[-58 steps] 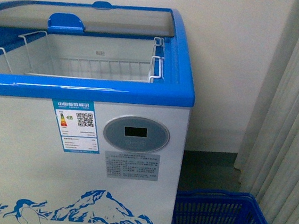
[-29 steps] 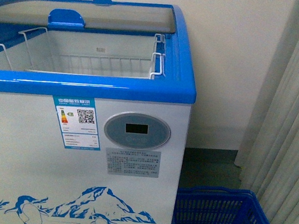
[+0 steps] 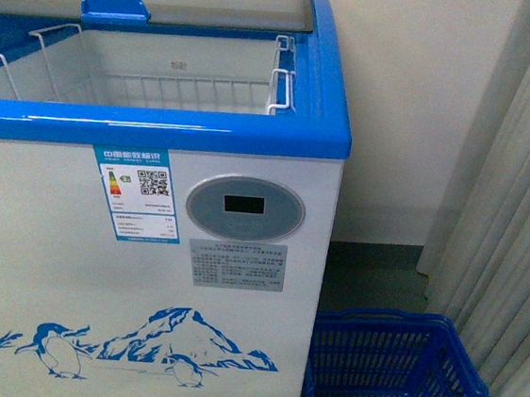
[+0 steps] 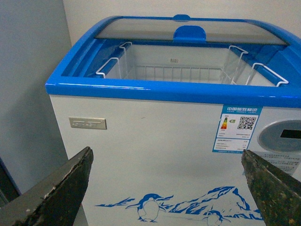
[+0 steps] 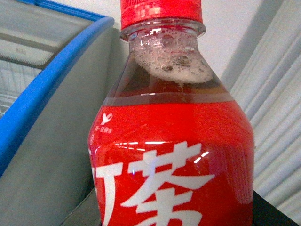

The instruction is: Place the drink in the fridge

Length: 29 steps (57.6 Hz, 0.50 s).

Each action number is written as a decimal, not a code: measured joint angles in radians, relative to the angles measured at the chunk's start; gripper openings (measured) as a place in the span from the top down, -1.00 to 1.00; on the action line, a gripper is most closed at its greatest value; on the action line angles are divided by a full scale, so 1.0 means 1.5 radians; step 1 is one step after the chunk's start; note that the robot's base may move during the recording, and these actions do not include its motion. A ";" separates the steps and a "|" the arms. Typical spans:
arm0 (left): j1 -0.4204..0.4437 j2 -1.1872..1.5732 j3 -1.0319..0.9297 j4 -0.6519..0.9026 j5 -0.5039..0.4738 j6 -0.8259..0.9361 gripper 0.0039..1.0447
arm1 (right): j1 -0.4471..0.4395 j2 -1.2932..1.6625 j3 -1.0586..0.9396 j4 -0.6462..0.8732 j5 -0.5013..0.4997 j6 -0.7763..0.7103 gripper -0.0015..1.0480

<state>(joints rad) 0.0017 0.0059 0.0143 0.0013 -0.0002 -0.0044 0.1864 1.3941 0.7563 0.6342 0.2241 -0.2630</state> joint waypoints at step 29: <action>0.000 0.000 0.000 0.000 0.000 0.000 -0.85 | 0.080 0.248 0.389 -0.145 -0.010 -0.114 0.22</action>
<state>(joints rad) 0.0017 0.0059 0.0143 0.0013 -0.0002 -0.0044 0.3058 1.7660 1.3403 0.4160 0.2085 -0.4335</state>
